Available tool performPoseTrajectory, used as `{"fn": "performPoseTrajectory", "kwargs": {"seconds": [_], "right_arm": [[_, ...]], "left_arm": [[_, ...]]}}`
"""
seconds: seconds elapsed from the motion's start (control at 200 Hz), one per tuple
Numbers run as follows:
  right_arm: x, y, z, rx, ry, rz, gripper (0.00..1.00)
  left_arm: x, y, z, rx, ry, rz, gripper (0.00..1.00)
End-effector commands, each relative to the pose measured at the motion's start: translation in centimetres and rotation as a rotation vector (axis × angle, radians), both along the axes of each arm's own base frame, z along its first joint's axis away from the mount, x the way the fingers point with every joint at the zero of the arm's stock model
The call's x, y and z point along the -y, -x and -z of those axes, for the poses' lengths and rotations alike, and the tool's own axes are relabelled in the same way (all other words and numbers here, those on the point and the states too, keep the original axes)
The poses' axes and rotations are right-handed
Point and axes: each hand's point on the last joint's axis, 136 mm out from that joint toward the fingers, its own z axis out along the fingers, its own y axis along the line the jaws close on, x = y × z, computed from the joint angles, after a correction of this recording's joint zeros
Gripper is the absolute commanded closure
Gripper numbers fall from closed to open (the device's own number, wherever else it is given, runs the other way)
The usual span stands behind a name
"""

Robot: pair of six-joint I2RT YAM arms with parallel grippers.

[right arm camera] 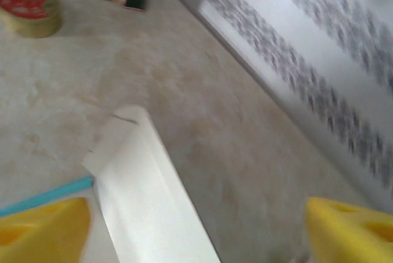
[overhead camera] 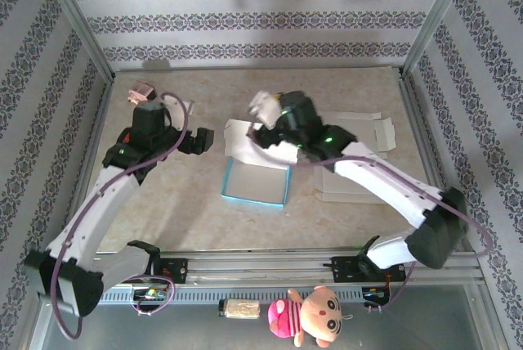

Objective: Fold the paper box

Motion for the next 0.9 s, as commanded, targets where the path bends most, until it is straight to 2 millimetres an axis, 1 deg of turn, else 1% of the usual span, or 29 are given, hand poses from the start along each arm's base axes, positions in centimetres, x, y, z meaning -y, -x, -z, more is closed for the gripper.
{"fn": "performPoseTrajectory", "kwargs": {"seconds": [0.0, 0.065, 0.14, 0.18, 0.23, 0.285, 0.4, 0.46, 0.54, 0.6, 0.68, 0.8, 0.894], "right_arm": [[4.5, 2.7, 5.1, -0.524, -0.269, 0.243, 0.02], [6.2, 3.0, 6.5, -0.612, -0.292, 0.276, 0.02], [8.2, 2.9, 8.9, -0.646, -0.212, 0.334, 0.02], [8.8, 2.8, 9.9, -0.663, -0.164, 0.347, 0.02], [8.9, 2.7, 11.2, -0.685, -0.111, 0.340, 0.02], [8.6, 2.5, 12.3, -0.712, -0.076, 0.315, 0.02], [7.8, 1.1, 13.5, -0.721, -0.065, 0.294, 0.07], [7.8, 0.3, 14.1, -0.716, -0.037, 0.311, 0.14], [7.9, 0.1, 14.6, -0.716, 0.023, 0.311, 0.24], [8.1, 0.2, 14.7, -0.695, 0.062, 0.313, 0.35], [8.4, 0.2, 14.7, -0.666, 0.090, 0.315, 0.50], [8.1, 0.2, 14.6, -0.642, 0.096, 0.290, 0.64], [7.5, 0.2, 14.3, -0.628, 0.102, 0.257, 0.70]], "left_arm": [[1.7, 0.8, 2.0, -0.124, -0.050, 0.141, 0.01], [2.6, 0.4, 2.1, -0.154, -0.031, 0.182, 0.01], [3.6, -0.3, 2.4, -0.185, -0.005, 0.224, 0.01], [4.4, -0.3, 2.6, -0.211, 0.014, 0.263, 0.01], [4.9, -0.5, 2.8, -0.234, 0.025, 0.287, 0.01], [5.0, -1.0, 3.1, -0.242, 0.018, 0.297, 0.01], [4.5, -2.4, 4.0, -0.230, -0.048, 0.287, 0.01], [4.1, -2.9, 4.7, -0.234, -0.097, 0.280, 0.00], [3.8, -3.1, 5.6, -0.257, -0.178, 0.306, 0.00], [3.5, -3.2, 6.6, -0.269, -0.248, 0.329, 0.00], [3.9, -3.3, 7.6, -0.286, -0.306, 0.376, 0.00], [5.0, -3.7, 8.3, -0.284, -0.301, 0.434, 0.01], [5.6, -4.2, 8.5, -0.279, -0.290, 0.460, 0.01]]}}
